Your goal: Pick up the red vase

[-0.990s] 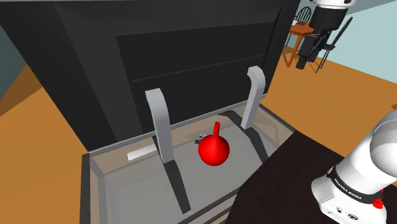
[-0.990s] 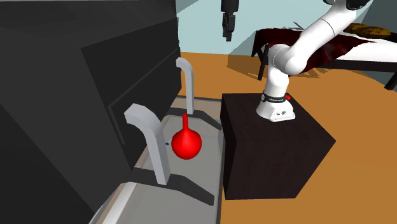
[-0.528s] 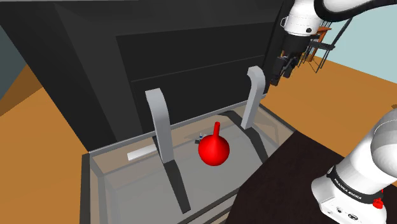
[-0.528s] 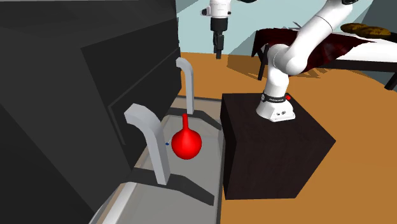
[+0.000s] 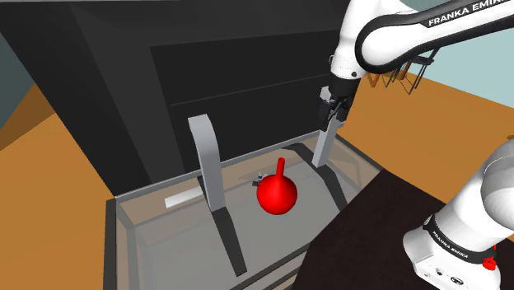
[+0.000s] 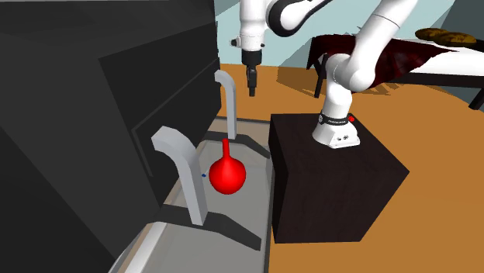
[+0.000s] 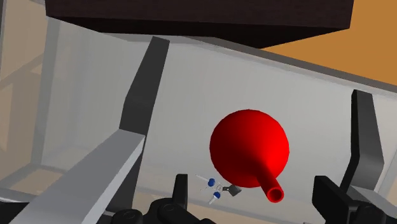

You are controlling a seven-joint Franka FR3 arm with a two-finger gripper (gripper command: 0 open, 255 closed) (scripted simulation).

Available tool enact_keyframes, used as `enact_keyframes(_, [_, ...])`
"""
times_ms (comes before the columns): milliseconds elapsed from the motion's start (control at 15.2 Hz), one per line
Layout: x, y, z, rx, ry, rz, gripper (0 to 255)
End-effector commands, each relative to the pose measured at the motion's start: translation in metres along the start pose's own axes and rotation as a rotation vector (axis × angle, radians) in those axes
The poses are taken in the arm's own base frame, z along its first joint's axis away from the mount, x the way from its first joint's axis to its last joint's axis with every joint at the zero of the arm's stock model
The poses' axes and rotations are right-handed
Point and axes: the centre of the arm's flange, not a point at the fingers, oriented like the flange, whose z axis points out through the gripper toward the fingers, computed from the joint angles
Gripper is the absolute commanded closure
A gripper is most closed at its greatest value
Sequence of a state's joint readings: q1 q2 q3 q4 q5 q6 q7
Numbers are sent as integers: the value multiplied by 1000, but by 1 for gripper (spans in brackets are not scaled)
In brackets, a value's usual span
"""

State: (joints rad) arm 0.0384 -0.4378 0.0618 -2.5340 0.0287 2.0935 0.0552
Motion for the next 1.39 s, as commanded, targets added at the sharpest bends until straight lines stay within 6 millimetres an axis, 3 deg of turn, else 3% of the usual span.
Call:
enact_keyframes(0, [13, -12, 19, 2, 3, -1, 0])
enact_keyframes(990, [114, -83, 170, 9, 6, -6, 0])
enact_keyframes(1320, [114, -83, 196, 9, 6, -6, 0])
